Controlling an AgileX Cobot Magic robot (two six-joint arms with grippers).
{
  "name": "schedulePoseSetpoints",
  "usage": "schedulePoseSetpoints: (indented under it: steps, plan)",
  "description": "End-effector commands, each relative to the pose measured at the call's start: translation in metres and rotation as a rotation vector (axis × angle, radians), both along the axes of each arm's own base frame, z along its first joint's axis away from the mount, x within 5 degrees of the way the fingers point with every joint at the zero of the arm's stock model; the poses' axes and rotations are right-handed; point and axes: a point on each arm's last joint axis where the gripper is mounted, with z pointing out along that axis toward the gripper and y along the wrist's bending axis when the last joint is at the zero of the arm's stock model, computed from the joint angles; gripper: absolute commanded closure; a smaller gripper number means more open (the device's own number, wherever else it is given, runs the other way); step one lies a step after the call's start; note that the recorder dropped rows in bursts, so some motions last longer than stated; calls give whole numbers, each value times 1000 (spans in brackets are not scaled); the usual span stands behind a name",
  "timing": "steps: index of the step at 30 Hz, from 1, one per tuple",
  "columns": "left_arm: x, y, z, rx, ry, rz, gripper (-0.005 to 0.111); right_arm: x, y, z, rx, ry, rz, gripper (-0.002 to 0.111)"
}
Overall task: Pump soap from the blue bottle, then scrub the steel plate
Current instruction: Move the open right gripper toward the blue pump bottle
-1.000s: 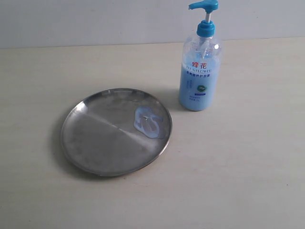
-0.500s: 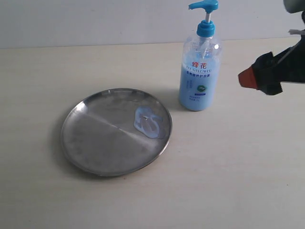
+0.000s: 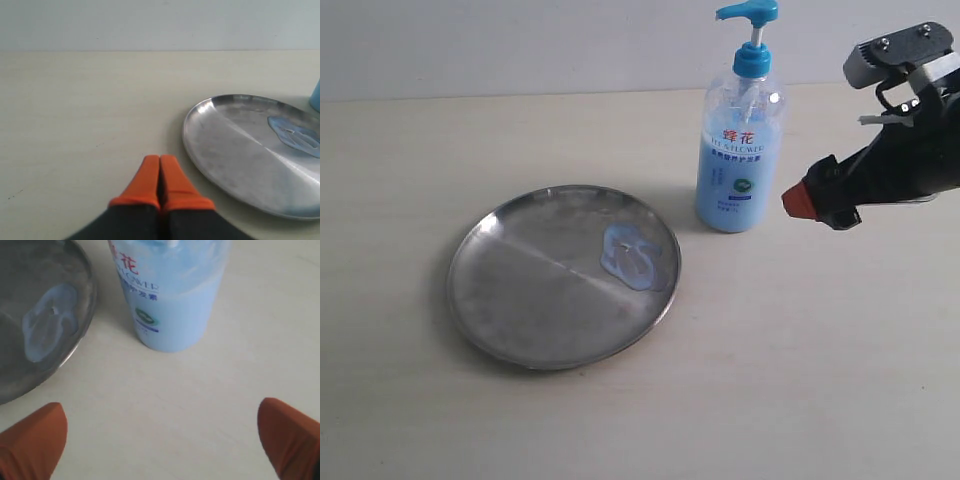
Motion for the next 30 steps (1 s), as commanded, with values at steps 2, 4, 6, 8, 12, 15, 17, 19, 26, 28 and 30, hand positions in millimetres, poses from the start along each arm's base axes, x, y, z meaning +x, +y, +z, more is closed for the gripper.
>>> schedulePoseSetpoints:
  steps: [2, 4, 6, 8, 12, 15, 17, 19, 26, 28, 30]
  plan:
    - [0, 0, 1, -6, -16, -6, 107, 16, -1, -13, 22, -34, -24, 8]
    - [0, 0, 1, -6, -16, -6, 107, 20, 1, -17, 38, -48, -6, 8]
    - [0, 0, 1, -6, -16, -6, 107, 24, 5, -23, 72, -59, 5, 8]
    - [0, 0, 1, -6, -16, -6, 107, 27, 11, -29, 74, -65, 37, 8]
    - [0, 0, 1, -6, -16, -6, 107, 35, 21, -44, 32, -80, 35, 8]
    - [0, 0, 1, -6, -16, -6, 107, 40, 23, -53, 44, -96, 19, 8]
    - [0, 0, 1, -6, -16, -6, 107, 42, 27, -56, 72, -116, 55, 8]
    - [0, 0, 1, -6, -16, -6, 107, 42, 31, -61, 70, -130, 140, 8]
    - [0, 0, 1, -6, -16, -6, 107, 45, 30, -73, 35, -105, 151, 8]
    - [0, 0, 1, -6, -16, -6, 107, 48, 33, -72, 63, -112, 167, 8]
    - [0, 0, 1, -6, -16, -6, 107, 52, 34, -71, 73, -121, 172, 8]
